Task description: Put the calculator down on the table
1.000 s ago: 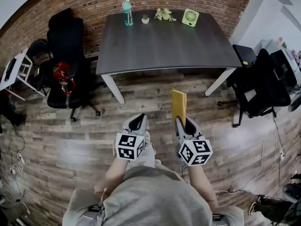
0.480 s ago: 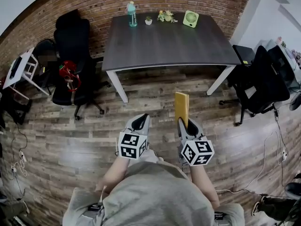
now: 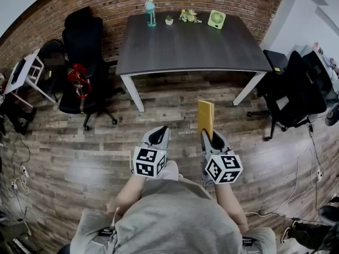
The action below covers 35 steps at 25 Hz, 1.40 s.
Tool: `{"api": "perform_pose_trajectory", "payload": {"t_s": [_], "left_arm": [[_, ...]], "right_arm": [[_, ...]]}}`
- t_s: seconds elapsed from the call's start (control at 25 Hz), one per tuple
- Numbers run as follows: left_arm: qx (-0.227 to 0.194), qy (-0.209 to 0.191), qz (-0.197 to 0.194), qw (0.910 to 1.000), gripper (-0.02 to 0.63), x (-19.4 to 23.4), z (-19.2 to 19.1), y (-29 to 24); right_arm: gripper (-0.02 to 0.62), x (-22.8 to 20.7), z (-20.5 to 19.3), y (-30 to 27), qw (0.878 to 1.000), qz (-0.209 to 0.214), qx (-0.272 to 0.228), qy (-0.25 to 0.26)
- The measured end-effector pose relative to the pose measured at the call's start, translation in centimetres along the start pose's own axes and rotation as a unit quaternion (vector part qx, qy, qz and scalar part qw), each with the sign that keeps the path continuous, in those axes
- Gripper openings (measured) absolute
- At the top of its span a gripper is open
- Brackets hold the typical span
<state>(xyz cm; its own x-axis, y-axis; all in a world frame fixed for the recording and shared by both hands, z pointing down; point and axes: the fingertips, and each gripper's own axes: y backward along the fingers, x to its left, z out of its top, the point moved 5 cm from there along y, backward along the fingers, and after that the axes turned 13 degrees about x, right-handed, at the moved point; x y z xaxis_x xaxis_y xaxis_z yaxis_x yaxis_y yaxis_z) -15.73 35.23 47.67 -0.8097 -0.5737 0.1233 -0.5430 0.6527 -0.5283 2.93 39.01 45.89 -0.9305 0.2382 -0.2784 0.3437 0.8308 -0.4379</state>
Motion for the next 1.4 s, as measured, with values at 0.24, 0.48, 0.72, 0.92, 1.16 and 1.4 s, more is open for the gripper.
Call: {"api": "perform_pose_trajectory", "payload": {"t_s": [0.24,0.48,0.72,0.92,1.16,1.4], "left_arm": [[0.002,0.005,0.003,1.0000,0.021,0.0,0.0,-0.7],[0.004,0.006,0.000,1.0000,0.021,0.3,0.6,-2.6],[0.005,0.003,-0.011,0.9999,0.021,0.9,2.3,-5.7],[0.004,0.003,-0.017,0.9999,0.021,2.2,4.7,-8.7],[0.001,-0.003,-0.027,0.9996,0.021,3.9,8.0,-12.4],[0.001,-0.012,-0.036,0.9993,0.021,6.2,11.5,-15.8]], "right_arm": [[0.084,-0.7,0.2,-0.7,1.000,0.005,0.002,-0.002],[0.084,-1.9,1.0,-2.1,1.000,0.005,0.000,-0.002],[0.086,-4.1,2.4,-4.1,1.000,-0.002,-0.002,-0.013],[0.084,-6.0,4.4,-6.6,1.000,-0.010,-0.001,-0.019],[0.084,-8.2,7.3,-10.0,1.000,-0.017,0.000,-0.022],[0.086,-9.9,10.7,-13.6,0.999,-0.025,-0.007,-0.030]]}}
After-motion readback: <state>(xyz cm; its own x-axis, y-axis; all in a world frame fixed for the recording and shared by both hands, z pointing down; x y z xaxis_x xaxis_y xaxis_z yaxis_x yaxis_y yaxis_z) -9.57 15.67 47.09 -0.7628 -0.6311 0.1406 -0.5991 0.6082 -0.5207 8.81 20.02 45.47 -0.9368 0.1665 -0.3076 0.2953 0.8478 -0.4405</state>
